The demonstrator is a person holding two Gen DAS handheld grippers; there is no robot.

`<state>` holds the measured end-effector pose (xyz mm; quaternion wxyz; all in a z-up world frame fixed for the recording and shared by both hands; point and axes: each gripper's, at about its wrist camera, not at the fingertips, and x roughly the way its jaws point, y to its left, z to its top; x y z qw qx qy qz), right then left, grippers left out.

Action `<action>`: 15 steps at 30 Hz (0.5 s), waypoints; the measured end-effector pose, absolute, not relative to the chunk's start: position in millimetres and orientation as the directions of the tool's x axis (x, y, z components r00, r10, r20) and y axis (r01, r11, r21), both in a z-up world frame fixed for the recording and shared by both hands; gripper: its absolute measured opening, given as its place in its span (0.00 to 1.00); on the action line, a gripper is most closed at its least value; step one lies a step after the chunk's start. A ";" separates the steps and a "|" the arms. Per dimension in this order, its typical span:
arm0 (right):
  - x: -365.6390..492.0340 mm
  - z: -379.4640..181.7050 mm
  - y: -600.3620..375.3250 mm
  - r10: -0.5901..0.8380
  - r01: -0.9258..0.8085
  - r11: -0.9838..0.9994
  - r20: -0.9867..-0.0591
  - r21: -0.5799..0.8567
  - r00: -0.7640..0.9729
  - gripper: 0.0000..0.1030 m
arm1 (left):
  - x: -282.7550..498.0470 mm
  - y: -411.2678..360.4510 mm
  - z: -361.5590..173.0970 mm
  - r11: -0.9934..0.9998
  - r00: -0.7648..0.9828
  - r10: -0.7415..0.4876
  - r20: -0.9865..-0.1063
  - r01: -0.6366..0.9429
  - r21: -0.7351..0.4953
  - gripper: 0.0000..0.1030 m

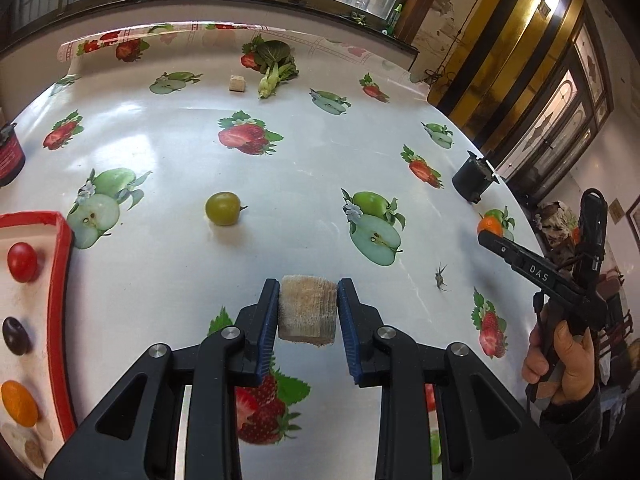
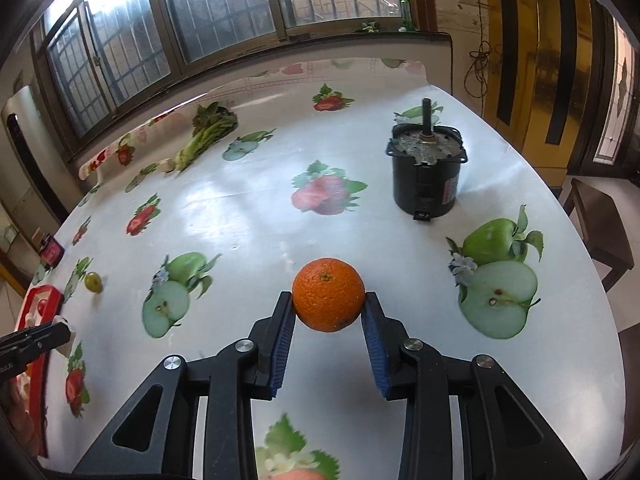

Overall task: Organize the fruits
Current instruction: 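Grasp a wooden cube with the left tool while the right tool grasps an orange, then carry the held cube and orange toward the red tray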

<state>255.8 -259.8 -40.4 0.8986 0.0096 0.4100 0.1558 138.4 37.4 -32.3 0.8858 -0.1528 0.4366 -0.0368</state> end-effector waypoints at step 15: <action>170.2 -13.5 -178.8 0.475 -0.473 0.854 -0.694 0.216 0.541 0.34 | 68.8 76.4 -17.8 0.937 0.669 -0.121 -0.733 -0.166 -0.306 0.25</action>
